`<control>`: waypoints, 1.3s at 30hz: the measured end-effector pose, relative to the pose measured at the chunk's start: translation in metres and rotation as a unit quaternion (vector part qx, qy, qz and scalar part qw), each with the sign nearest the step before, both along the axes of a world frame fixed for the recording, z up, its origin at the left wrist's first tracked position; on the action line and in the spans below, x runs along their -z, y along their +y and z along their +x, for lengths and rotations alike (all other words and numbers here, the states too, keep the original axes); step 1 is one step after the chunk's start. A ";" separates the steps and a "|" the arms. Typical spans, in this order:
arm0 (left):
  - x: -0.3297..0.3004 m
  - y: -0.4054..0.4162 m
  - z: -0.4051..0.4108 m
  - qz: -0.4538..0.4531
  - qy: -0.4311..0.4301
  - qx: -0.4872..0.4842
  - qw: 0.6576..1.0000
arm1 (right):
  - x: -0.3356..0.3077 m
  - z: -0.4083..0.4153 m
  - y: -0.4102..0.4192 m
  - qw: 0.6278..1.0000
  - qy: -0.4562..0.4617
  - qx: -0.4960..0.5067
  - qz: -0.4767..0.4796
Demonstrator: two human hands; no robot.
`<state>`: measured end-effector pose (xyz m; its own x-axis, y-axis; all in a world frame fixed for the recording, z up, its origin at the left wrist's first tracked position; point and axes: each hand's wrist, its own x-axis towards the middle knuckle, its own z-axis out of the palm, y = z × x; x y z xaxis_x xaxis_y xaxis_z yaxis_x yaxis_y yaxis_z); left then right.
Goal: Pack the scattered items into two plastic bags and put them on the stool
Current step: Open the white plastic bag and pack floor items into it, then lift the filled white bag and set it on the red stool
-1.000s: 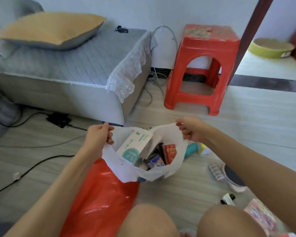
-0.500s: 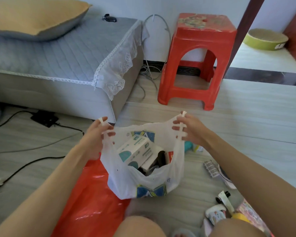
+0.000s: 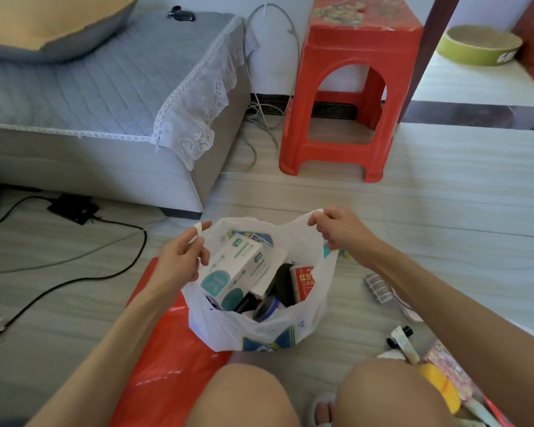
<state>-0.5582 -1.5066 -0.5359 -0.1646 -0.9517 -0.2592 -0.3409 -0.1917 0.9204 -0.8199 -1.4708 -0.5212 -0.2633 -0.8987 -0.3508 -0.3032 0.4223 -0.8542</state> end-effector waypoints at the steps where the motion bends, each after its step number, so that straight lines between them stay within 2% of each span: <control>1: 0.001 -0.002 -0.003 -0.003 -0.005 -0.006 1.000 | 0.002 -0.003 -0.003 0.999 -0.033 -0.002 0.011; 4: 0.005 -0.012 -0.012 0.016 -0.004 -0.012 1.000 | 0.006 -0.016 -0.020 0.991 -0.119 -0.010 0.057; 9: -0.016 -0.009 -0.018 0.105 -0.024 -0.045 0.993 | -0.014 -0.012 -0.036 0.964 -0.196 -0.059 0.170; 11: -0.038 -0.003 -0.015 0.132 -0.019 -0.081 0.988 | -0.036 -0.004 -0.031 0.960 -0.174 -0.081 0.204; 14: -0.077 0.009 -0.016 0.176 -0.043 -0.111 0.977 | -0.080 0.005 -0.017 0.963 -0.079 -0.091 0.243; 19: -0.190 0.013 -0.028 0.203 -0.040 -0.098 0.973 | -0.183 -0.008 0.001 0.964 -0.107 -0.009 0.244; 23: -0.303 0.014 -0.032 0.231 -0.051 -0.077 0.969 | -0.294 -0.015 0.018 0.968 -0.127 0.047 0.211; 27: -0.405 0.028 -0.051 0.277 -0.056 -0.011 0.959 | -0.390 -0.020 0.070 0.963 -0.093 0.087 0.239; 30: -0.469 0.035 -0.067 0.274 -0.061 0.039 0.959 | -0.452 -0.024 0.113 0.956 -0.106 0.152 0.229; 34: -0.531 0.051 -0.093 0.244 -0.062 0.113 0.961 | -0.518 -0.031 0.172 0.941 -0.140 0.260 0.165; 39: -0.571 0.106 -0.130 0.212 -0.049 0.229 0.949 | -0.559 -0.048 0.258 0.902 -0.129 0.391 0.129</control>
<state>-0.6886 -1.4008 0.0346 -0.4906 -0.5928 -0.6386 -0.5585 -0.3487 0.7527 -0.8677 -1.2133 0.0382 -0.6612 -0.3541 -0.6614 0.3679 0.6153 -0.6972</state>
